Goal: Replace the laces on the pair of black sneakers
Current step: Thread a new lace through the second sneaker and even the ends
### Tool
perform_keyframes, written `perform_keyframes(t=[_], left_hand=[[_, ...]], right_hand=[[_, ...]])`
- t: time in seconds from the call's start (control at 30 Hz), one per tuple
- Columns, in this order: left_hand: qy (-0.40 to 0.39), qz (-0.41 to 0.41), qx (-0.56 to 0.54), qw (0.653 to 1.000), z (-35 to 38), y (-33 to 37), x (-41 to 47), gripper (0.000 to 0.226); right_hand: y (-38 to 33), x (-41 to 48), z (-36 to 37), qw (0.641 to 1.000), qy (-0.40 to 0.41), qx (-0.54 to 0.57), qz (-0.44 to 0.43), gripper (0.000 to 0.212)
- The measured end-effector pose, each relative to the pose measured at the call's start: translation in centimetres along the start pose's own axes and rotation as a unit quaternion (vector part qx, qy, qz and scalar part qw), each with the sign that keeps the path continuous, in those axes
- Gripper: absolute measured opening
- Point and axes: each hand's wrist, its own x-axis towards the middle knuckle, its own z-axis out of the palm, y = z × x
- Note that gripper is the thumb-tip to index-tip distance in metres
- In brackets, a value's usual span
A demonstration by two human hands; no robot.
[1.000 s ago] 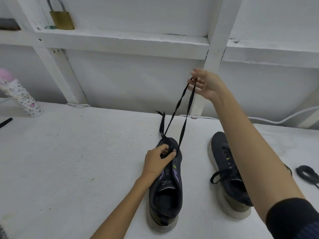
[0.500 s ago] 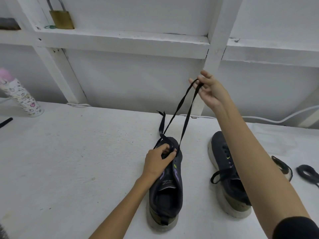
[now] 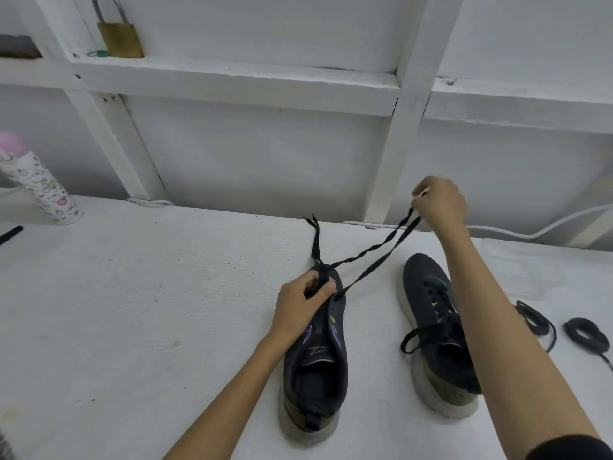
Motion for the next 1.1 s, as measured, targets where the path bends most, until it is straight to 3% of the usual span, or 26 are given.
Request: perform_keyframes(t=[0.03, 0.1, 0.17, 0.27, 0.33, 0.47, 0.77, 1.0, 1.1], left_hand=[[0.006, -0.002, -0.018, 1.0, -0.1, 0.4, 0.2, 0.01], [0.013, -0.005, -0.051, 0.999, -0.2, 1.2, 0.9, 0.004], [0.021, -0.005, -0.062, 0.998, -0.3, 2.1, 1.7, 0.007], [0.025, 0.004, -0.059, 0.998, -0.6, 3.4, 2.8, 0.012], [0.017, 0.016, -0.044, 0.999, -0.6, 3.9, 3.0, 0.009], [0.011, 0.026, -0.043, 0.999, -0.9, 3.1, 2.4, 0.015], [-0.003, -0.06, 0.009, 0.998, -0.4, -1.4, -1.1, 0.095], [-0.02, -0.076, 0.027, 0.997, -0.1, -2.1, -0.8, 0.107], [-0.022, -0.075, 0.021, 0.997, -0.2, -2.2, -0.8, 0.108]], right_hand=[[0.1, -0.5, 0.0, 0.991, -0.057, -0.119, -0.018, 0.027], [-0.2, -1.5, 0.0, 0.972, -0.166, -0.155, -0.053, 0.037], [-1.0, -3.5, -0.3, 0.96, -0.258, -0.036, -0.104, 0.036], [-1.8, -7.2, 0.9, 0.895, -0.422, 0.046, -0.136, 0.025], [-1.7, -9.4, 3.3, 0.863, -0.468, 0.14, -0.126, 0.021], [-1.3, -11.6, 6.7, 0.848, -0.399, 0.342, -0.072, 0.011], [-1.2, -12.2, 7.3, 0.864, -0.325, 0.378, -0.072, 0.024], [-3.4, -11.2, 5.6, 0.852, -0.288, 0.43, -0.08, 0.008], [-5.2, -9.5, 4.0, 0.839, -0.249, 0.477, -0.081, 0.012]])
